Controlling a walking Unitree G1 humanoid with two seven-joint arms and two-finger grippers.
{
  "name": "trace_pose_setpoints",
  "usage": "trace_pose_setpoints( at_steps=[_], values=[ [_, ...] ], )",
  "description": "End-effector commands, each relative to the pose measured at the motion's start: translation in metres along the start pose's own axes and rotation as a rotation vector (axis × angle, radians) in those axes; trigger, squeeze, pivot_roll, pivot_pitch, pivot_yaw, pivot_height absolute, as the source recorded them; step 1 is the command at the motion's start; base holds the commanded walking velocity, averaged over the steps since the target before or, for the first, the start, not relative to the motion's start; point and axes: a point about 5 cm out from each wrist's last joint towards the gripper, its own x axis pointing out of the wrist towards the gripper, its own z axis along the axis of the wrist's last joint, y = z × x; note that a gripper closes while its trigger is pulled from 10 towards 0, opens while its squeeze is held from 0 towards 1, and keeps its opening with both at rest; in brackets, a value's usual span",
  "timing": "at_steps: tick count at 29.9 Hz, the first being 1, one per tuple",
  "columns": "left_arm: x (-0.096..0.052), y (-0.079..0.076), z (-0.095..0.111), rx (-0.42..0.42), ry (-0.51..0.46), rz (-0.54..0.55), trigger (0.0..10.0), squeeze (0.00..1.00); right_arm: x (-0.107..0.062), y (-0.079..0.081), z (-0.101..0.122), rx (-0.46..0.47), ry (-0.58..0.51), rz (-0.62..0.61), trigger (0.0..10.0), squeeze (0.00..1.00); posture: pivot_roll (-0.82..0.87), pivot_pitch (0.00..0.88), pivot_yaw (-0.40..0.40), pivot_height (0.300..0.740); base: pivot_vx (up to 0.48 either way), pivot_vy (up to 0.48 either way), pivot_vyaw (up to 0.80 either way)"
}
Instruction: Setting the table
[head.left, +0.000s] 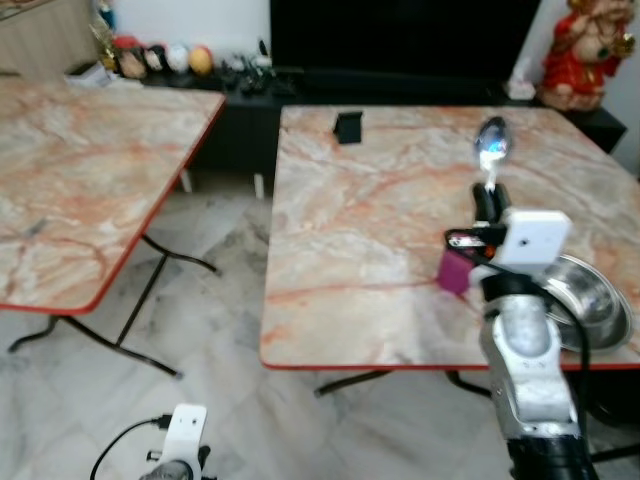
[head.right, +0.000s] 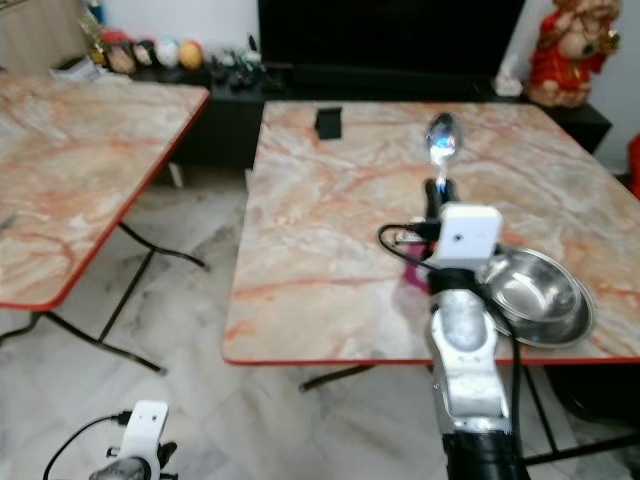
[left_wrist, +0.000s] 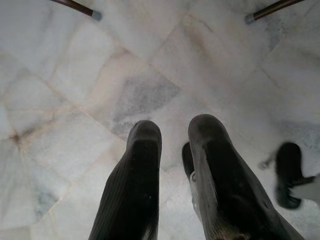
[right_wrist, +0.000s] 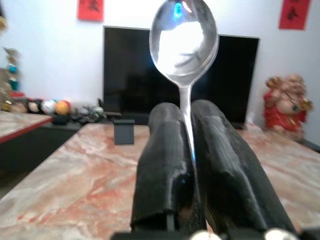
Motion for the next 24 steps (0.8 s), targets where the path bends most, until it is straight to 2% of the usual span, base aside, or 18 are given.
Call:
trace_pose_setpoints(
  at_steps=[1, 24],
  values=[
    [0.0, -0.0014, -0.0009, -0.016, 0.007, -0.001, 10.0, 0.0, 0.0018, -0.0081, 0.0037, -0.006, -0.011, -0.028, 10.0, 0.0, -0.08, 0.0, 0.0, 0.74, 0.0, -0.311, 0.0],
    [-0.0001, -0.0053, -0.004, -0.015, 0.021, -0.012, 10.0, 0.0, 0.0077, -0.011, 0.0029, -0.009, -0.009, -0.049, 10.0, 0.0, -0.08, 0.0, 0.005, 0.74, 0.0, -0.315, 0.0]
  ],
)
